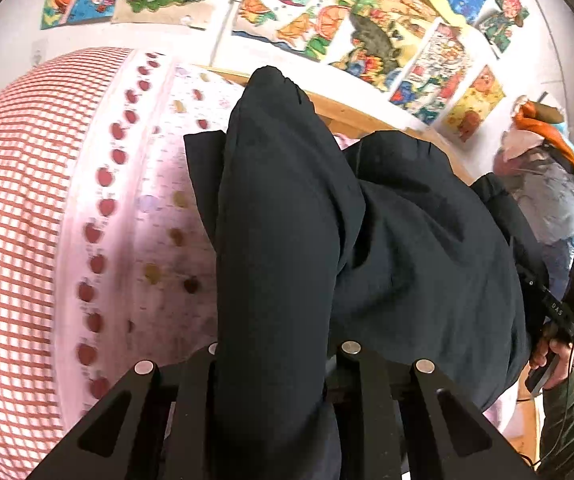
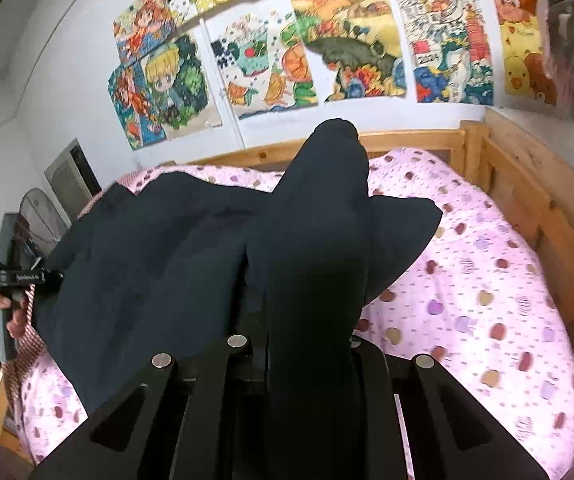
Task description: Fold large clothes
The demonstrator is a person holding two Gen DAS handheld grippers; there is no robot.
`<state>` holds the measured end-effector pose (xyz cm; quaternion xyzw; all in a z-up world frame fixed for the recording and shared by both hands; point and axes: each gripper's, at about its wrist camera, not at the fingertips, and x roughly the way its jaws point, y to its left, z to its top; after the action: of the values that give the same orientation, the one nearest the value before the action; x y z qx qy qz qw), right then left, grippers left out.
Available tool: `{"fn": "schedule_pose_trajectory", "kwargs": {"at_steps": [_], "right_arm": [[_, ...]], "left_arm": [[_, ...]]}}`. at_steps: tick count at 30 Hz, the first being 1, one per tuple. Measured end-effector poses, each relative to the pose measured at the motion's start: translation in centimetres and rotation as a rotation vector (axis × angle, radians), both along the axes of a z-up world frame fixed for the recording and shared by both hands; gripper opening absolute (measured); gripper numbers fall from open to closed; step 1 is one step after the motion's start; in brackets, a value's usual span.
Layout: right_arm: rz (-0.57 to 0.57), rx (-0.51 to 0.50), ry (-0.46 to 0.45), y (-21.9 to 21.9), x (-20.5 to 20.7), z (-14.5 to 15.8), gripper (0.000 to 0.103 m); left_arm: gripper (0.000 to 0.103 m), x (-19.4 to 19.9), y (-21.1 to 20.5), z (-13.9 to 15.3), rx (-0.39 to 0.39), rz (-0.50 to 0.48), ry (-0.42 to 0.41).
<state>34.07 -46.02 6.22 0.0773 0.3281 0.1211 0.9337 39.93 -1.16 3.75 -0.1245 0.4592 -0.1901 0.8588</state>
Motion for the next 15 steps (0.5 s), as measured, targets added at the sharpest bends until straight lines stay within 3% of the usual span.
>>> {"fn": "schedule_pose_trajectory", "kwargs": {"at_steps": [7,12,15], "right_arm": [[-0.058,-0.04,-0.025,-3.2,-3.2,1.5,0.013],[-0.088,-0.037,0.032,-4.9,-3.6,-1.6,0.013],[-0.121,-0.036,0.067,-5.7,-3.1,-4.4,0.014]], "left_arm": [[0.02,-0.8,-4.3,0.2,0.008,-0.066,-0.019],[0.02,-1.2,-5.8,-2.7,0.078,-0.089,0.036],[0.024,-1.4,-5.3,-3.4,0.069,-0.077,0.052]]}}
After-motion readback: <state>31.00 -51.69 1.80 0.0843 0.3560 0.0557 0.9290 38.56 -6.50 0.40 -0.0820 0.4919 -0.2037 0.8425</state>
